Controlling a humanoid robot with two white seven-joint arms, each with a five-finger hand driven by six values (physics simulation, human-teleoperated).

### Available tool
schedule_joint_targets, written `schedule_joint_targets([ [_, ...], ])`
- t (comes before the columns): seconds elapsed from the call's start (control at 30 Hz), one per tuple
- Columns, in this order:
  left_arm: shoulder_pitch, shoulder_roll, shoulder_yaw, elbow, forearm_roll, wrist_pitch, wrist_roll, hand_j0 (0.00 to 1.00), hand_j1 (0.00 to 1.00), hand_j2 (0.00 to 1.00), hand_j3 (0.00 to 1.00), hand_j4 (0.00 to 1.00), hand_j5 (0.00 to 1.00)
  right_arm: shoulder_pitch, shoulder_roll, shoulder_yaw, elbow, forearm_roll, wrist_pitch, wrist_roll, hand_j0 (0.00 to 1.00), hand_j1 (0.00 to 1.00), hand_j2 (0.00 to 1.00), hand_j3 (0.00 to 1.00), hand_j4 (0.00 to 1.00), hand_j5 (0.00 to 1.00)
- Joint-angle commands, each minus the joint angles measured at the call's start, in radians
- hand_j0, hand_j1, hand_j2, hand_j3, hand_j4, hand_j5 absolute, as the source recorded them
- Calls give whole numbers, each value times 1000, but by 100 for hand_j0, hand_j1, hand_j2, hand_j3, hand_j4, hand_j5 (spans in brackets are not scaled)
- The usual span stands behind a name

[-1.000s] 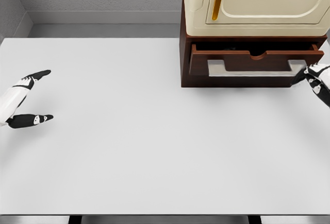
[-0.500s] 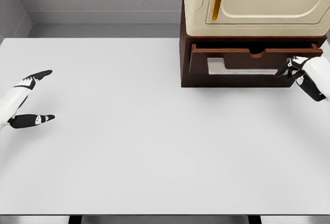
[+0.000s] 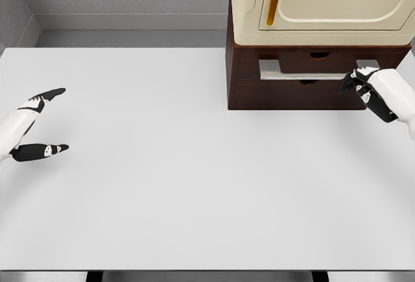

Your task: Put the switch into the drawer with left arm, and close the drawer with right arm

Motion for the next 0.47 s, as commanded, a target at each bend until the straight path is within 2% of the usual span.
schedule_joint_targets([
  [0.0,2,-1,0,0,8,2,0,100,100,100,100,100,100,0,-6,7,9,68,-11,-13,31,31,31,31,31,31],
  [0.07,0,-2,0,-2,8,2,0,100,100,100,100,100,100,14,-12,1,0,62,-11,-18,31,31,31,31,31,31],
  [0.17,0,-2,0,0,8,2,0,100,100,100,100,100,100,41,-66,-8,-11,35,-11,-22,31,31,31,31,31,31],
  [0.27,2,-4,-4,0,8,2,0,100,100,100,100,100,100,153,-120,-99,-71,-19,-11,-22,31,31,31,31,31,31],
  [0.3,0,-10,-4,0,5,2,0,100,100,100,100,100,100,170,-126,-110,-89,-24,-11,-21,31,31,31,31,31,31],
  [0.43,2,-38,-2,-6,-24,2,0,100,100,100,100,100,100,179,-126,-117,-100,-27,-11,-22,31,31,31,31,31,31],
])
